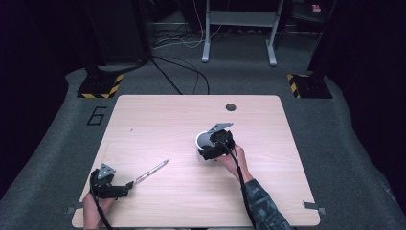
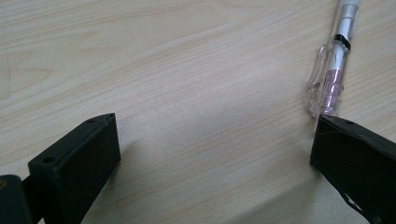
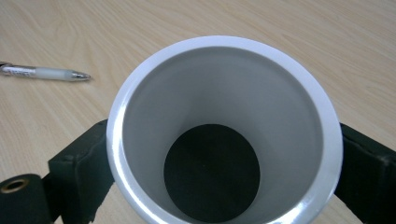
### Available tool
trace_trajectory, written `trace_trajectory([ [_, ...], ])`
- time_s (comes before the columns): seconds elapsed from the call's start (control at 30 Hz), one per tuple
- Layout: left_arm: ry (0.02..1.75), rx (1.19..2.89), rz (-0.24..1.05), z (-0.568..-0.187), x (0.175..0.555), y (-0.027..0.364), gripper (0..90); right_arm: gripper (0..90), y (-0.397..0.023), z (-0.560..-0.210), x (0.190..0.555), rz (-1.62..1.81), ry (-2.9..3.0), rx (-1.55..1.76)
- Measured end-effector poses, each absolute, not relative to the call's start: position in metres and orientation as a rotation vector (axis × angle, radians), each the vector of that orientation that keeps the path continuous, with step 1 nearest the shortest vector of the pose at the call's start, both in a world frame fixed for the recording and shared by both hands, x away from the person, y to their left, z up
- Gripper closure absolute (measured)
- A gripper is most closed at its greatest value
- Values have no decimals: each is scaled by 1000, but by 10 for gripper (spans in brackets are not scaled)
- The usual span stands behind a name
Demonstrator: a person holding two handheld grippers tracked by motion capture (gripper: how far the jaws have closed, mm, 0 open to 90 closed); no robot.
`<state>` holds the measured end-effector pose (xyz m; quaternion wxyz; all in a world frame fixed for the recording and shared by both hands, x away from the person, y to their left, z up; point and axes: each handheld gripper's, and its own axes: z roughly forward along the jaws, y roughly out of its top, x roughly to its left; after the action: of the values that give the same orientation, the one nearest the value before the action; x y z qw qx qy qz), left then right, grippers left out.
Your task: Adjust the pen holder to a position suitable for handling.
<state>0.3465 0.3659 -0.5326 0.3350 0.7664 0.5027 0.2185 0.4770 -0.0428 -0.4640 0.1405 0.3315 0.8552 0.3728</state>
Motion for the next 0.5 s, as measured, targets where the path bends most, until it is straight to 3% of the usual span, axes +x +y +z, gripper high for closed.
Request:
trace_trajectory([
  [0.13,1312,1999,570,-533,347,366,14,42,-40,-464,477,1091,2489,938],
  [0.17,1312,2000,570,-533,347,366,14,0,-41,-464,478,1092,2495,939],
  [0.5,1315,2014,557,-531,346,366,14,0,-63,-442,458,1174,2463,926],
])
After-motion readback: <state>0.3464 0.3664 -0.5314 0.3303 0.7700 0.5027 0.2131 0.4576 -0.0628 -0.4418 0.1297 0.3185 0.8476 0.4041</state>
